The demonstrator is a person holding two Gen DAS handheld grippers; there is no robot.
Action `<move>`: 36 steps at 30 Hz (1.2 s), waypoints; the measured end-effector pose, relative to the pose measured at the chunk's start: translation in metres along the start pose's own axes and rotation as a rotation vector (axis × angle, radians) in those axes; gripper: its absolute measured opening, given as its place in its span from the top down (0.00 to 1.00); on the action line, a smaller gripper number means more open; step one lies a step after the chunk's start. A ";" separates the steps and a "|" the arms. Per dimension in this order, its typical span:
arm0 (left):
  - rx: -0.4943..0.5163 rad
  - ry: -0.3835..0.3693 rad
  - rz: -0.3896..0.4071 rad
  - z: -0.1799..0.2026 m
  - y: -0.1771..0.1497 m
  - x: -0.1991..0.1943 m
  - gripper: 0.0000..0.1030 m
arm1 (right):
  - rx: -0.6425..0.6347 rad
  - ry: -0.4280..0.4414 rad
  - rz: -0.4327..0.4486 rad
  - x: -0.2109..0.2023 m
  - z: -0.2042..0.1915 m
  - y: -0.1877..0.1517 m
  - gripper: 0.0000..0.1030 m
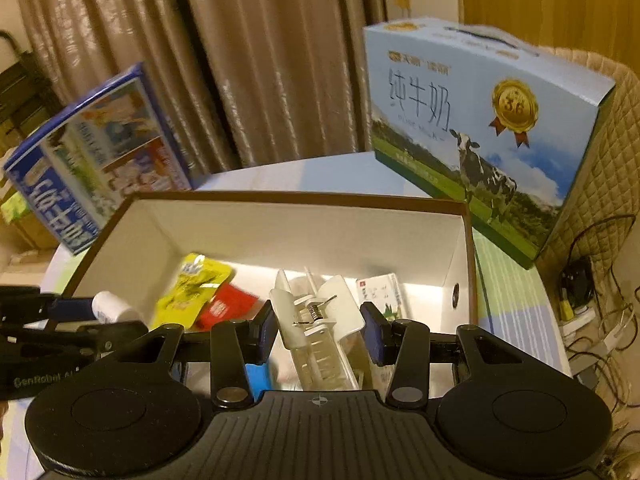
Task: Organize objects
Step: 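Lower the pill bottle and clip into the box and open both tools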
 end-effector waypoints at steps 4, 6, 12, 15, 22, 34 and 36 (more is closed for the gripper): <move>0.018 0.007 -0.007 0.001 0.004 0.014 0.60 | 0.086 -0.008 -0.019 0.021 0.013 0.004 0.60; 0.022 0.002 -0.011 0.003 0.005 0.020 0.60 | 0.128 -0.016 -0.029 0.031 0.020 0.004 0.60; 0.030 -0.013 -0.024 0.009 0.005 0.037 0.60 | 0.186 -0.013 -0.059 0.050 0.030 0.002 0.59; 0.041 -0.014 -0.032 0.011 0.004 0.045 0.60 | 0.169 0.011 -0.055 0.048 0.028 0.003 0.49; 0.063 -0.034 -0.035 0.016 0.002 0.059 0.60 | 0.003 0.040 -0.071 0.024 0.006 -0.005 0.41; 0.057 -0.038 -0.029 0.017 0.007 0.058 0.40 | -0.062 0.025 -0.101 -0.015 0.001 -0.023 0.38; 0.044 -0.036 -0.034 0.015 0.007 0.051 0.34 | -0.056 0.037 -0.101 -0.023 0.000 -0.024 0.36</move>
Point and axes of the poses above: each gripper's, at about its wrist camera, not at the fingertips, and x roughly the way its jaws point, z to its right, y to its top, the point moved 6 cm from there along x, roughly the way its jaws point, and after that the axes turned 10 degrees about z, right-handed, at the moved point
